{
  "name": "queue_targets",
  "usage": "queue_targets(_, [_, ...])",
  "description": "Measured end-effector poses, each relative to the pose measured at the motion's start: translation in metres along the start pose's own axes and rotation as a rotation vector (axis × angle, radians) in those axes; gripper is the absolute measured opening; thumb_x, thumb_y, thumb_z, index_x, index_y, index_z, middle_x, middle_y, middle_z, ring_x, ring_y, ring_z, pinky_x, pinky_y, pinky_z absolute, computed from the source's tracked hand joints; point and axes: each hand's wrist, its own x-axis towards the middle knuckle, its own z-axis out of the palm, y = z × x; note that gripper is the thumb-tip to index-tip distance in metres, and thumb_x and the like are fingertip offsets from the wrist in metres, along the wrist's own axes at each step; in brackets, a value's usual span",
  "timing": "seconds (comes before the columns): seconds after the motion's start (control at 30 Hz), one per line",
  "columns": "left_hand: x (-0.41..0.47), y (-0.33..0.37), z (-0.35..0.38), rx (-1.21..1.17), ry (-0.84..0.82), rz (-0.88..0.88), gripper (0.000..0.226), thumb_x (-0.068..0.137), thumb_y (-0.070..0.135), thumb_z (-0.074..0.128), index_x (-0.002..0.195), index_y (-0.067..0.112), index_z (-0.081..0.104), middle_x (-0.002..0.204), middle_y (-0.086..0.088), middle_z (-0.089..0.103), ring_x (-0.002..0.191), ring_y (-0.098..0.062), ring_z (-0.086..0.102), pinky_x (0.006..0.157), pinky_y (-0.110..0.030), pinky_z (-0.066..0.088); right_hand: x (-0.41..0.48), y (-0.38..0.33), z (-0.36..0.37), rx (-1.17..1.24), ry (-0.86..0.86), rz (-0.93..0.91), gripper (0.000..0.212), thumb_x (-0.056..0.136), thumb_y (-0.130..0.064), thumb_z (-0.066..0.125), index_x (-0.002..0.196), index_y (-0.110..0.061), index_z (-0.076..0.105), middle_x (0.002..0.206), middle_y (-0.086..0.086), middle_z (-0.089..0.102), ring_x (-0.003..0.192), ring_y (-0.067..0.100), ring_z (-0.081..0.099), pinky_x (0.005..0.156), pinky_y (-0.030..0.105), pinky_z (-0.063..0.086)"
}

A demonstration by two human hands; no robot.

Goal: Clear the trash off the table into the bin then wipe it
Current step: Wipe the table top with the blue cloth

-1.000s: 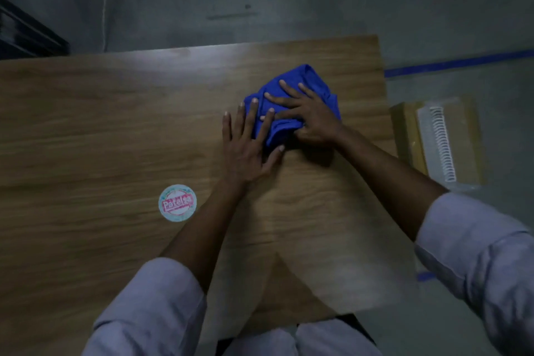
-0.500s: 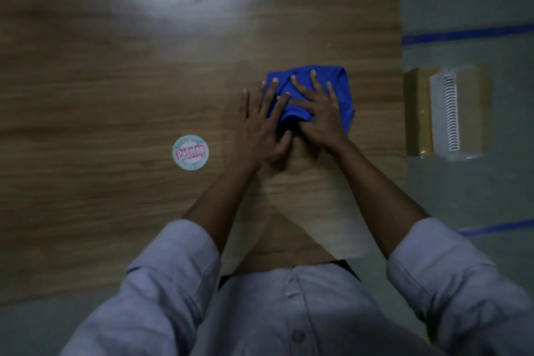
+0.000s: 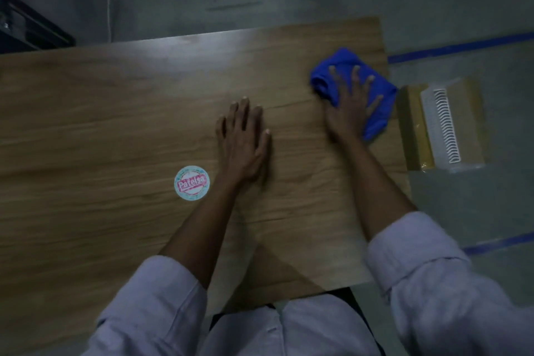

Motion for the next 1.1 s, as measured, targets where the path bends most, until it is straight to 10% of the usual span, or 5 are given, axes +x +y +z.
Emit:
queue_targets(0.23, [0.019, -0.014, -0.029, -0.444, 0.201, -0.325, 0.061, 0.097, 0.054, 0.033, 0.101, -0.001, 0.058, 0.104, -0.022, 0.058, 0.104, -0.036, 0.051, 0.095, -0.044, 0.036, -0.081, -0.129, 0.051, 0.151, -0.069, -0.363, 0.06, 0.09, -0.034, 0.047, 0.15, -0.036, 0.048, 0.164, -0.005, 0.035, 0.157, 0.025, 0.019, 0.124, 0.051, 0.01])
queue_targets(0.5, [0.004, -0.038, -0.016, 0.076, 0.063, -0.081, 0.06, 0.104, 0.048, 0.039, 0.157, 0.021, 0.032, 0.17, -0.004, 0.015, 0.157, -0.025, 0.008, 0.125, -0.05, 0.002, -0.052, 0.002, -0.049, 0.591, 0.186, 0.174, 0.054, 0.087, -0.027, 0.058, 0.139, -0.012, 0.062, 0.131, 0.014, 0.066, 0.12, 0.025, 0.06, 0.1, 0.031, 0.046])
queue_targets(0.83, [0.001, -0.05, -0.001, 0.114, 0.113, -0.064, 0.066, 0.099, 0.042, 0.042, 0.158, 0.014, 0.03, 0.169, -0.005, 0.018, 0.157, -0.024, 0.012, 0.125, -0.048, 0.002, -0.081, -0.118, 0.054, 0.318, 0.072, -0.258, 0.06, 0.078, -0.032, 0.057, 0.138, -0.038, 0.063, 0.152, 0.0, 0.053, 0.11, 0.027, 0.045, 0.097, 0.03, 0.033])
queue_targets(0.97, [0.004, -0.047, -0.009, 0.048, 0.086, -0.1, 0.066, 0.095, 0.037, 0.051, 0.154, 0.013, 0.035, 0.167, -0.005, 0.025, 0.155, -0.024, 0.019, 0.124, -0.051, 0.009, -0.097, -0.133, 0.027, 0.959, -0.231, 0.036, 0.036, 0.087, -0.01, 0.069, 0.123, -0.016, 0.071, 0.117, 0.005, 0.072, 0.103, 0.02, 0.058, 0.094, 0.026, 0.042])
queue_targets(1.1, [0.014, -0.041, -0.023, 0.068, 0.127, -0.095, 0.045, 0.094, 0.041, 0.055, 0.13, 0.014, 0.055, 0.154, -0.009, 0.044, 0.143, -0.031, 0.036, 0.115, -0.05, 0.022, -0.077, -0.071, -0.018, 0.948, 0.111, 0.247, 0.032, 0.088, -0.028, 0.069, 0.118, -0.016, 0.071, 0.106, 0.008, 0.073, 0.099, 0.022, 0.067, 0.088, 0.037, 0.052])
